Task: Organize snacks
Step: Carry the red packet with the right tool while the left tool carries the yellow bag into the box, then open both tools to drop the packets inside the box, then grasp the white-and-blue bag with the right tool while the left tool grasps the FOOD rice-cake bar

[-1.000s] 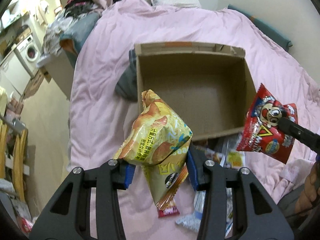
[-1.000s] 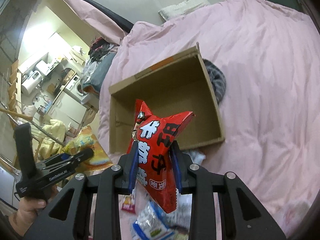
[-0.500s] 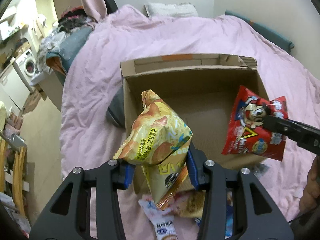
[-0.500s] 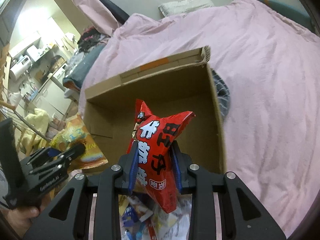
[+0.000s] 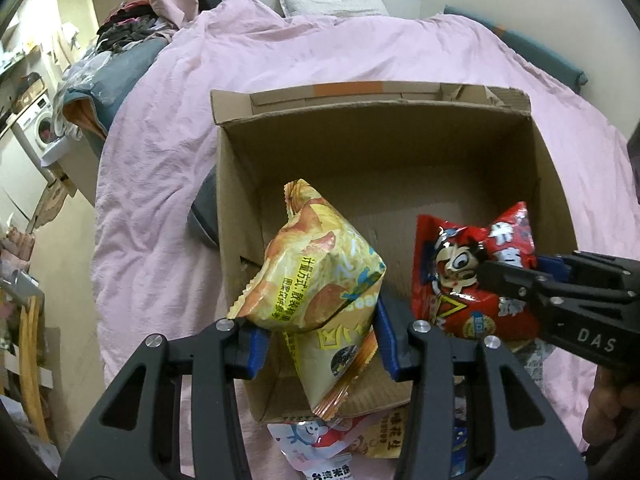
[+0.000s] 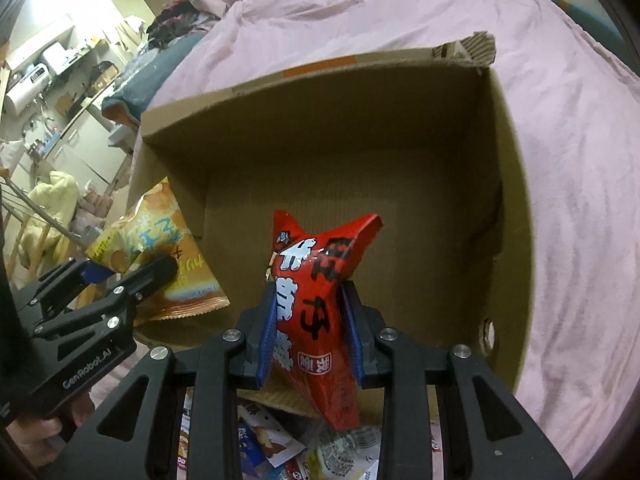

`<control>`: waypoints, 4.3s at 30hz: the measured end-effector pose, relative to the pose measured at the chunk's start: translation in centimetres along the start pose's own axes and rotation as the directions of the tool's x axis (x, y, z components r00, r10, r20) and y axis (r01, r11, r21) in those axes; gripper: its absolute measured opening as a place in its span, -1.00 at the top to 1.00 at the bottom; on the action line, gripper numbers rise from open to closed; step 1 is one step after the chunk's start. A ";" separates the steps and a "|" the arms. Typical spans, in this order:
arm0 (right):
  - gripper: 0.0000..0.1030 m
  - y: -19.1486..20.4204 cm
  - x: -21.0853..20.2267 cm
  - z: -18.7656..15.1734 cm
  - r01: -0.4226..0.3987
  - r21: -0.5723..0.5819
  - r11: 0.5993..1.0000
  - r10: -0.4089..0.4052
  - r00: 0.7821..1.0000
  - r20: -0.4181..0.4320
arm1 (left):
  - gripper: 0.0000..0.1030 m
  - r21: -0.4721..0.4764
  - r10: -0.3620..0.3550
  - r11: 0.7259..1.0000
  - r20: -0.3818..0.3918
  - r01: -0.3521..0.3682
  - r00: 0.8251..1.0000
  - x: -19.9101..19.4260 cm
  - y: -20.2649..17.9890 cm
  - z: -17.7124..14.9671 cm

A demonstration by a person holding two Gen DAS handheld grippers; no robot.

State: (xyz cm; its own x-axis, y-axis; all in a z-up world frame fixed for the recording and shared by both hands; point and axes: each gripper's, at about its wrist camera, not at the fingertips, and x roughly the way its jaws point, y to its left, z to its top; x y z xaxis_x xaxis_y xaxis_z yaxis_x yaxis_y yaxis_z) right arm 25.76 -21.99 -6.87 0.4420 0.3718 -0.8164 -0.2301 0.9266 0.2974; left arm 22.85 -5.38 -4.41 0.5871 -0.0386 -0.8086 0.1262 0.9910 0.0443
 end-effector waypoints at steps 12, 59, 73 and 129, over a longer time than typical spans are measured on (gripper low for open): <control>0.35 -0.1 -0.1 0.0 0.006 0.012 1.000 -0.006 1.000 -0.007 | 0.19 -0.012 -0.002 1.000 -0.005 0.002 1.000 -0.1 -0.1 0.0; -0.58 0.1 -4.7 1.4 0.046 -0.003 0.999 -0.045 0.984 0.171 | -0.63 -0.133 -0.015 0.991 0.060 0.023 0.998 -2.6 2.3 0.1; -0.58 0.8 -7.9 -1.5 0.043 0.022 0.999 -0.046 0.984 0.170 | -0.63 -0.140 -0.006 0.990 0.065 0.015 0.998 -6.5 3.3 -2.6; -0.58 -1.8 -1.9 -12.1 0.119 0.141 0.983 -0.072 0.952 -0.298 | 0.07 -0.183 -0.053 0.982 -0.449 -0.034 0.892 1.5 -0.4 -14.8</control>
State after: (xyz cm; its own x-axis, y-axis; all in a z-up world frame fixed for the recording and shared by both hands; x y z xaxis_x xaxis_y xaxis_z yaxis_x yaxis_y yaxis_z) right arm 14.80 -25.04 -11.86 0.1792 0.2702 -0.9460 -0.0518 0.9628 0.2651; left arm 11.82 -3.97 -14.37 0.1577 -0.0295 -0.9871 -0.0427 0.9984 -0.0366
